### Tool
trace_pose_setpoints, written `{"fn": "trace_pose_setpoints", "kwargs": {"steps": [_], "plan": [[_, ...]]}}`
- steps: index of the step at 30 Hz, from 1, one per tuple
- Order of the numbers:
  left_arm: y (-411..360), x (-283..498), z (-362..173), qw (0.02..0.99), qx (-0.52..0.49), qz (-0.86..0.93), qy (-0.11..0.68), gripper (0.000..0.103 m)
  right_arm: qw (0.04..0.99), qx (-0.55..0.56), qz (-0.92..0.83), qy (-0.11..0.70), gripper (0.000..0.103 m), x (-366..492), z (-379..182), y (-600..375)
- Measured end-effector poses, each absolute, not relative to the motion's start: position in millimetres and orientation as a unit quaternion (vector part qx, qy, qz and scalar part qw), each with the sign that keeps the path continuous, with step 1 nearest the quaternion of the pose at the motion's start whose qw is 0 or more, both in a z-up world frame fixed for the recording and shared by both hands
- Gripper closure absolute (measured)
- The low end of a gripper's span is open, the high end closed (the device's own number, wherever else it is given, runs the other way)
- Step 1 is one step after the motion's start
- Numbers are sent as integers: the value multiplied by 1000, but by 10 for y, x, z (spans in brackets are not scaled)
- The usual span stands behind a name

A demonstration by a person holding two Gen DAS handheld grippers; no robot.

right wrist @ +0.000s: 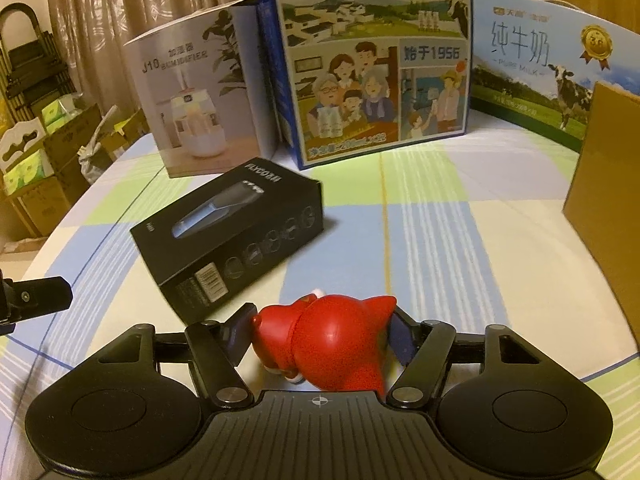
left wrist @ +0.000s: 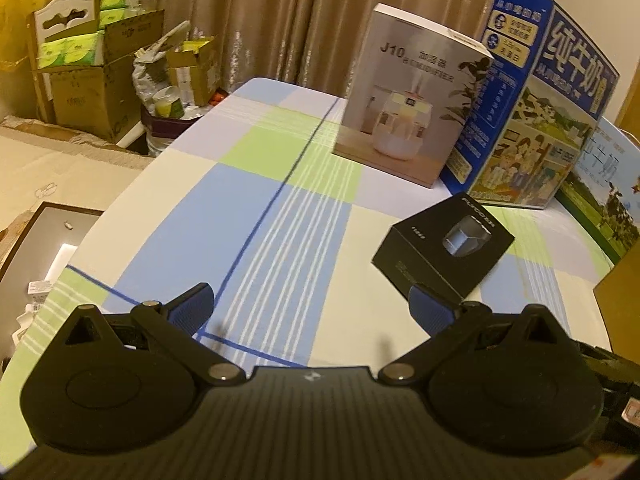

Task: Organize objects
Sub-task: 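Grasp the red toy figure with the right tool, then grasp the black FLYCO shaver box with the left tool while the right tool holds the toy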

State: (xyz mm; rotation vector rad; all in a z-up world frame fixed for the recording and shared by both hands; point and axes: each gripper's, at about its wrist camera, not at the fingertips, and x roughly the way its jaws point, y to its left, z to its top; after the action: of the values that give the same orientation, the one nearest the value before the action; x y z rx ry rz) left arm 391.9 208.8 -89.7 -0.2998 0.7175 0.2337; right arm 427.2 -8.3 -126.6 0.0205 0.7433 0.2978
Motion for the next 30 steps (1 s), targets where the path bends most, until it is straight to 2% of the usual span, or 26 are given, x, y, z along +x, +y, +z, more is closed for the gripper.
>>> {"fn": "trace_pose_setpoints", "kwargs": {"steps": [14,30], "plan": [[1620,4193,-833,945,-23,-4,326,1,917,-27,181,354,38,4297,-1174,-636],[1434,4662,-1016,944,49,-72,317,1,912,-34,196,360,38,4305,-1157,-765]]}}
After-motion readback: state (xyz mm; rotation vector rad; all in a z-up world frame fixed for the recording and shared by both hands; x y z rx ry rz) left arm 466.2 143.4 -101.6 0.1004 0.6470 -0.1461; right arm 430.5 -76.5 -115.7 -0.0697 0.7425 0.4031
